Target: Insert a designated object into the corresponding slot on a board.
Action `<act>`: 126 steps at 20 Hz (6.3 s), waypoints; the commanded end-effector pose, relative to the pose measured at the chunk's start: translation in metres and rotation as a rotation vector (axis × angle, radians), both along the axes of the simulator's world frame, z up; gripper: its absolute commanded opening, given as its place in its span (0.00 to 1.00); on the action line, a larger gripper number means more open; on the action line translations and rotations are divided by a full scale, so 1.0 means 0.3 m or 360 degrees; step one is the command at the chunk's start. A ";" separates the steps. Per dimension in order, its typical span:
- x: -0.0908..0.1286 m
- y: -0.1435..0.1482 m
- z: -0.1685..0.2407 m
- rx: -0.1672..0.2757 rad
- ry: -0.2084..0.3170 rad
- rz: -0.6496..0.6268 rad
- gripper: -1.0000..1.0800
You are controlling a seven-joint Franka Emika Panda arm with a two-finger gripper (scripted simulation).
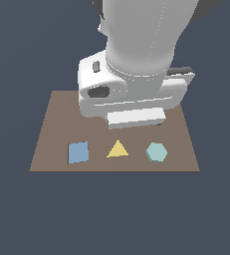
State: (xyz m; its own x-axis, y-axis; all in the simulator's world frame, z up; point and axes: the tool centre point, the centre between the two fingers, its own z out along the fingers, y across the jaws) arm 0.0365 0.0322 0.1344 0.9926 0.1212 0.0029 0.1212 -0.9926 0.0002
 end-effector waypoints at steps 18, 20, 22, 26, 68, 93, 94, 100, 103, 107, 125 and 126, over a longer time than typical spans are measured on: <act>0.196 0.284 -0.268 -0.0001 0.0004 0.0443 0.96; 0.201 0.294 -0.276 -0.0001 0.0004 0.0457 0.96; 0.204 0.299 -0.281 -0.0001 0.0005 0.0466 0.96; 0.202 0.300 -0.282 0.0000 0.0006 0.0465 0.96; 0.119 0.347 -0.335 -0.0002 0.0005 0.0865 0.00; -0.249 0.289 -0.322 -0.0005 0.0003 0.2467 0.00; -0.261 0.280 -0.321 -0.0006 0.0003 0.2529 0.00; -0.319 0.214 -0.319 -0.0007 0.0003 0.2889 0.00; -0.341 0.178 -0.318 -0.0007 0.0003 0.3059 0.00; -0.360 0.133 -0.317 -0.0008 0.0003 0.3256 0.00; -0.378 0.017 -0.313 -0.0009 0.0003 0.3722 0.00; -0.377 0.015 -0.313 -0.0009 0.0003 0.3730 0.00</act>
State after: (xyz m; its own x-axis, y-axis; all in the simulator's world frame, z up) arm -0.0769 0.0377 0.0402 -0.7726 0.6349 -0.0015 0.6349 0.7726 -0.0003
